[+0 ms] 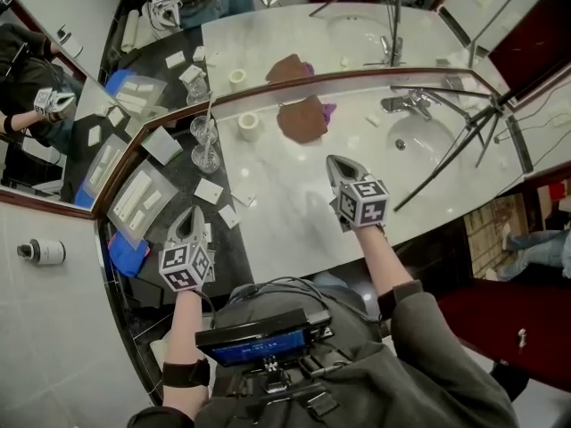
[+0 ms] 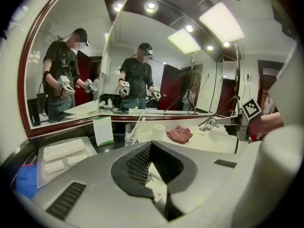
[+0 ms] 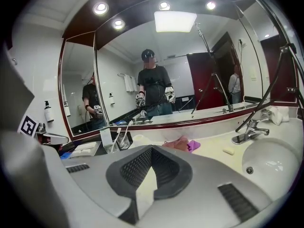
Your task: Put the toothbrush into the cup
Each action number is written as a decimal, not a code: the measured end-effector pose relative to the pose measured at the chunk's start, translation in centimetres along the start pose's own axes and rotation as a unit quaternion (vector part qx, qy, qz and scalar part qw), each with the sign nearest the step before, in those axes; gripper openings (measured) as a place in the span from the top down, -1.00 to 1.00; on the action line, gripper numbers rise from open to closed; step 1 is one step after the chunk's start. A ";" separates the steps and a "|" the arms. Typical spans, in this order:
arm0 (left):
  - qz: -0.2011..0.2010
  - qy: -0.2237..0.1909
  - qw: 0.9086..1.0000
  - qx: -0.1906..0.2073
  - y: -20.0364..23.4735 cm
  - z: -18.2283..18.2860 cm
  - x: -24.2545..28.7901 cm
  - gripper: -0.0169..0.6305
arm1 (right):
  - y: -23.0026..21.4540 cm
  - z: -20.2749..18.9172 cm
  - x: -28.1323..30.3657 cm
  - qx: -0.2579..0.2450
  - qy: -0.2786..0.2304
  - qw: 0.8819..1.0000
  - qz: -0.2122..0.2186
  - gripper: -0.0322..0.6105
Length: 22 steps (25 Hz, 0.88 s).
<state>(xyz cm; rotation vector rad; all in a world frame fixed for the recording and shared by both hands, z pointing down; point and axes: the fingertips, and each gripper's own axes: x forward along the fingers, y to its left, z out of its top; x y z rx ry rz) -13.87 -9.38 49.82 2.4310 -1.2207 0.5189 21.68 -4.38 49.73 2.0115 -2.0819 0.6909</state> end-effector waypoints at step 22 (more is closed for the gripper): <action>-0.001 0.011 1.000 0.010 -1.1 0.0 0.3 0.94 | -1.0 -1.1 -0.1 0.004 0.014 1.000 0.005 0.86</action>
